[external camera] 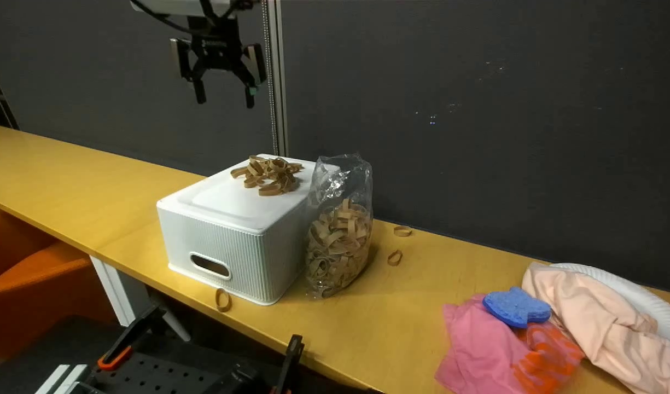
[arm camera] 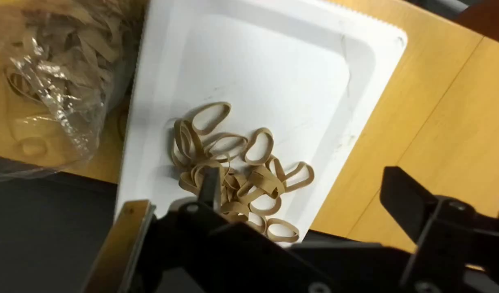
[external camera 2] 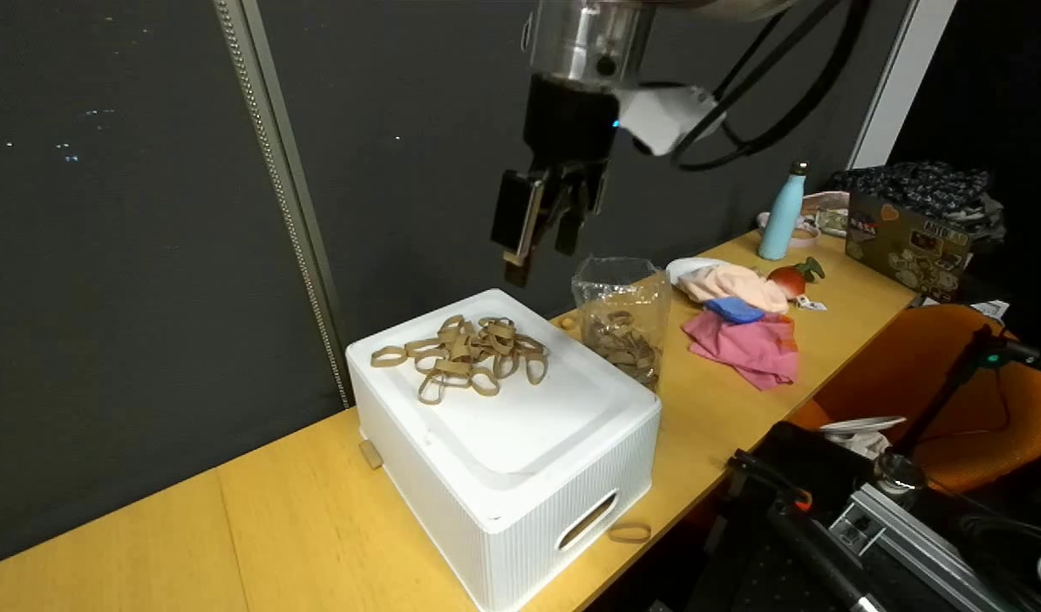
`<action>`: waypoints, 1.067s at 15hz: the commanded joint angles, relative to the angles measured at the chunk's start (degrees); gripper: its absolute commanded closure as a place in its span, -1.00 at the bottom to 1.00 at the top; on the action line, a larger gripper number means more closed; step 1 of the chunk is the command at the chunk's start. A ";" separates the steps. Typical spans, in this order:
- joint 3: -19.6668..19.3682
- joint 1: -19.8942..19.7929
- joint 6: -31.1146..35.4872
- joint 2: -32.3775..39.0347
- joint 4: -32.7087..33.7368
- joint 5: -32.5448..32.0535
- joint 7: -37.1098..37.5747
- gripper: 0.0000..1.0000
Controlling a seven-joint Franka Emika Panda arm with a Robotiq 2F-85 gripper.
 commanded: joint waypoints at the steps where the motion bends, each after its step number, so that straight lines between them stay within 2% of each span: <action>1: 0.02 -0.30 4.08 9.77 6.60 -1.06 -1.34 -1.00; 7: 0.21 -0.44 7.22 21.54 14.15 -1.80 -2.01 -1.00; 16: -1.45 -0.97 0.62 29.17 21.55 -6.31 -1.29 -1.00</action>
